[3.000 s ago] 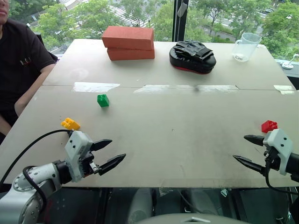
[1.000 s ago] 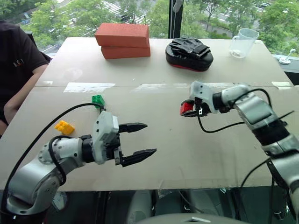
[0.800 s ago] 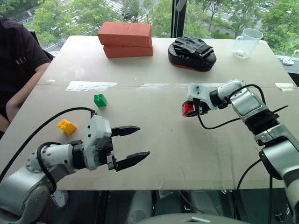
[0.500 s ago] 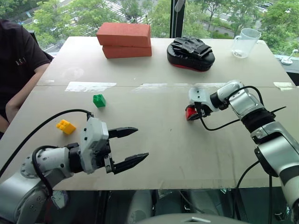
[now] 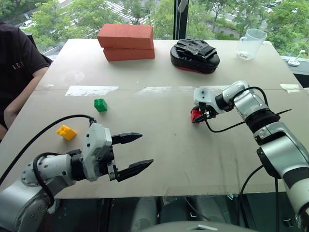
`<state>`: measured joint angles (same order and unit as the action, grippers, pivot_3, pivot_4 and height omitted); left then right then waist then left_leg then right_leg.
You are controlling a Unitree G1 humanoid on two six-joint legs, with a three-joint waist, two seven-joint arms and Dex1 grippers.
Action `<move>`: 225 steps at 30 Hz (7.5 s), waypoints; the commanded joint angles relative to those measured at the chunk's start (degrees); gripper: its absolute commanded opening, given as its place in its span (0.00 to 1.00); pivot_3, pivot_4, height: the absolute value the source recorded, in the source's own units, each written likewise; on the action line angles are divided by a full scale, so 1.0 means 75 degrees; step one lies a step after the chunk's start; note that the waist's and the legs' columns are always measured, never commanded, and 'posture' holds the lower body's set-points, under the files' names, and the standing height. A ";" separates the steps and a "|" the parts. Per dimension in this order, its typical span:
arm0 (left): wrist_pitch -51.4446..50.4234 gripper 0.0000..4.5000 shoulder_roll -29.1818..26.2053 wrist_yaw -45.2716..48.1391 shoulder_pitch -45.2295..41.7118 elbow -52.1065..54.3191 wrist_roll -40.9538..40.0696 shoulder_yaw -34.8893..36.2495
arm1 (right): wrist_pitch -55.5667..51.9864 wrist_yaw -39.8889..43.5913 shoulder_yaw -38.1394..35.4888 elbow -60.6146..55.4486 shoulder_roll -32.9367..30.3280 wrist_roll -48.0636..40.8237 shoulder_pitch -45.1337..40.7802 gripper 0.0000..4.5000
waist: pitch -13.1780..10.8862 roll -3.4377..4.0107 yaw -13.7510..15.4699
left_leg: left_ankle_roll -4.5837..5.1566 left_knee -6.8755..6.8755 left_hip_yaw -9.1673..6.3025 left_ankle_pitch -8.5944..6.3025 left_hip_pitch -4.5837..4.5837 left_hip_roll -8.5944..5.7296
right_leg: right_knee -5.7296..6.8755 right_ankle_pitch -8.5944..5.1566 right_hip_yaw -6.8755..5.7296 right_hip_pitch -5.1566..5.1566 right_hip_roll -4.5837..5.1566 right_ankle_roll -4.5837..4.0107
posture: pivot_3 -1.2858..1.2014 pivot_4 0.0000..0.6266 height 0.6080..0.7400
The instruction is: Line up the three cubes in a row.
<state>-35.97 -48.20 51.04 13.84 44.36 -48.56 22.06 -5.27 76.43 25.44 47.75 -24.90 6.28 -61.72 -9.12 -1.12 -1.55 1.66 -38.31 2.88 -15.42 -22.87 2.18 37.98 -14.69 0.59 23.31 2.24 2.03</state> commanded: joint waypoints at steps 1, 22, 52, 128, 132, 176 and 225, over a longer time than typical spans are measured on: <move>0.0139 1.00 -0.0060 -0.0017 -0.0009 0.0164 -0.0057 0.0155 | -0.0076 0.0062 -0.0108 -0.0146 0.0064 0.0104 -0.0151 0.30 | 0.0000 0.0000 -0.0039 | 0.0000 0.0000 0.0000 0.0000 0.0000 0.0000 | 0.0000 0.0000 0.0000 0.0000 0.0000 0.0000 | 0.52 0.24 0.98; -0.1924 1.00 0.0947 -0.5279 -0.1892 -0.2143 0.1652 0.0826 | -0.2901 -0.0484 -0.2985 -0.7446 -0.0529 -0.3544 0.2733 0.98 | -0.0009 0.0012 0.0132 | 0.0033 -0.0001 -0.0043 -0.0020 -0.0011 -0.0001 | 0.0004 0.0001 -0.0050 -0.0009 0.0021 0.0003 | 0.52 0.24 0.98; -0.0590 0.30 0.1023 -0.2464 -0.7869 -0.9431 0.4460 -0.2450 | -0.3979 -0.3884 -0.4141 -1.1923 -0.1793 -0.5148 0.6206 1.00 | -0.0007 -0.0043 0.0284 | 0.0002 -0.0014 -0.0029 -0.0001 -0.0028 -0.0013 | -0.0006 0.0000 -0.0083 -0.0009 -0.0018 0.0009 | 0.52 0.24 0.98; 0.6403 0.89 0.4107 0.4142 -1.1357 -1.4700 0.7144 -0.4349 | -0.3979 -0.4795 -0.5825 -1.2670 -0.2669 -0.5597 0.9388 1.00 | -0.0012 -0.0054 0.0300 | 0.0067 -0.0132 -0.0077 -0.0037 -0.0136 -0.0048 | 0.0018 0.0003 -0.0108 0.0035 -0.0035 0.0026 | 0.52 0.24 0.98; 0.5291 0.89 0.3413 0.4740 -1.1049 -1.3189 0.6268 -0.3690 | -0.3909 -0.4776 -0.5651 -1.2647 -0.2606 -0.5704 0.9178 1.00 | -0.0010 -0.0052 0.0267 | 0.0051 -0.0132 -0.0078 -0.0028 -0.0131 -0.0043 | 0.0024 0.0003 -0.0106 0.0035 -0.0037 0.0025 | 0.52 0.24 0.98; 0.1959 0.30 -0.1529 0.2955 -0.6050 -0.9723 0.4870 -0.1830 | -0.3196 -0.3674 -0.4061 -1.1458 -0.2417 -0.5916 0.7248 1.00 | 0.0023 -0.0094 0.0300 | 0.0044 -0.0147 -0.0118 -0.0024 -0.0105 -0.0036 | 0.0103 0.0001 -0.0097 0.0051 -0.0017 0.0017 | 0.52 0.24 0.98; 0.7183 0.99 0.2345 0.4463 -1.0764 -1.5000 0.7688 -0.5015 | -0.3599 -0.4719 -0.5381 -1.2621 -0.2776 -0.6111 0.9111 1.00 | 0.0026 -0.0089 0.0154 | 0.0050 -0.0151 -0.0177 -0.0024 -0.0120 -0.0096 | 0.0086 -0.0001 -0.0105 0.0036 -0.0024 0.0026 | 0.52 0.24 0.98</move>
<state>17.07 -29.98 83.83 -65.69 -69.30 9.96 -16.90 -32.40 40.95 -12.42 -44.78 -44.85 -38.71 6.46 -8.93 -1.79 -0.39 2.03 -39.44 1.56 -15.60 -23.77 1.46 38.62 -14.70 -0.19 23.59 2.07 2.23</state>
